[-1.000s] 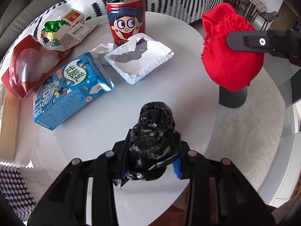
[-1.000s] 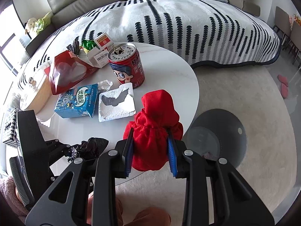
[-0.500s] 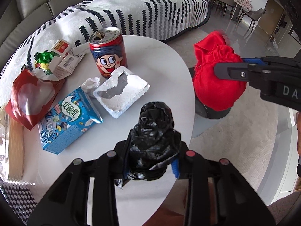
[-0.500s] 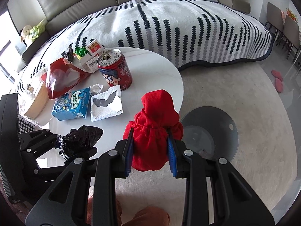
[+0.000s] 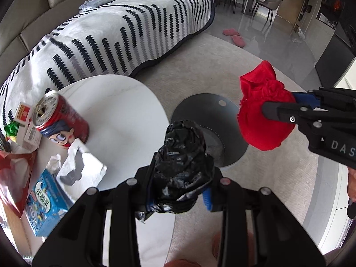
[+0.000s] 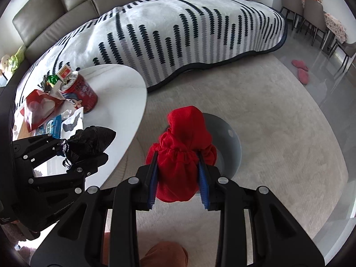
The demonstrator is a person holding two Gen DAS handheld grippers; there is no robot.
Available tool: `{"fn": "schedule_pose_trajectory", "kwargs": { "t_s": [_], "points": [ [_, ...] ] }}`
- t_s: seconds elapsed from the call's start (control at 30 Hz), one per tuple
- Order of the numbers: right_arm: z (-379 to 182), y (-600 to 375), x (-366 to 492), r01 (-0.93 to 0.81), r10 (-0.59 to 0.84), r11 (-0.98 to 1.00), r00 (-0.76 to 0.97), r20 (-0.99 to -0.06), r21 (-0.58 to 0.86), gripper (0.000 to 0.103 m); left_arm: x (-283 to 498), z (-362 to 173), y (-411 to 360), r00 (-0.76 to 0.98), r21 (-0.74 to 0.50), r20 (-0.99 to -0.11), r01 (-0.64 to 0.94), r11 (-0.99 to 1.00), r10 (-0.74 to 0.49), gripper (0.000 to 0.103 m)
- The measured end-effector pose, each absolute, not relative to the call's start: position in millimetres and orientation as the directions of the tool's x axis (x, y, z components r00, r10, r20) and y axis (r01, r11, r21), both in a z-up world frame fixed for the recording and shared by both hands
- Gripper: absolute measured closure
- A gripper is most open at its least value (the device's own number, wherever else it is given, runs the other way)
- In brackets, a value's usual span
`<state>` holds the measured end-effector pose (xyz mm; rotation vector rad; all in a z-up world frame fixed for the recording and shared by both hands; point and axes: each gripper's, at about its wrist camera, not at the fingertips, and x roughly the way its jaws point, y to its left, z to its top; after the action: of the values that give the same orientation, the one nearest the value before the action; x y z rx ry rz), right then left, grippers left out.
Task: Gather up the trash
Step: 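Carry both bags over the grey bin while the right tool releases the red bag inside, then lower the black plastic bag into the grey bin and open the left tool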
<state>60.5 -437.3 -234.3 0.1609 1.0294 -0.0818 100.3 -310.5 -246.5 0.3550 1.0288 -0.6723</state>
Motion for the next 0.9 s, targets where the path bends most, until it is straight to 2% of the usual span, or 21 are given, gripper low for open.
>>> {"fn": "schedule_pose_trajectory", "kwargs": {
  "t_s": [0.17, 0.33, 0.57, 0.9],
  "points": [
    [-250.1, -470.5, 71.9, 0.18, -0.017, 0.98, 0.505, -0.863, 0.086, 0.073, 108.3, -256.1, -343.2, 0.321, -0.046, -0.878, 0.683, 0.729, -0.356, 0.07],
    [-272.6, -492.2, 88.5, 0.191, -0.001, 0.976, 0.474, -0.88, 0.101, 0.067, 112.6, -264.8, -365.1, 0.313, -0.039, -0.884, 0.691, 0.722, -0.347, 0.069],
    [-290.6, -503.6, 94.6, 0.177, 0.007, 0.979, 0.455, -0.891, 0.098, 0.045, 113.3, -278.7, -383.0, 0.293, -0.033, -0.898, 0.699, 0.715, -0.328, 0.069],
    [-262.6, -524.5, 74.4, 0.226, -0.033, 0.969, 0.514, -0.857, 0.099, 0.044, 115.9, -279.8, -402.5, 0.277, -0.042, -0.9, 0.714, 0.699, -0.338, 0.069]
  ]
}}
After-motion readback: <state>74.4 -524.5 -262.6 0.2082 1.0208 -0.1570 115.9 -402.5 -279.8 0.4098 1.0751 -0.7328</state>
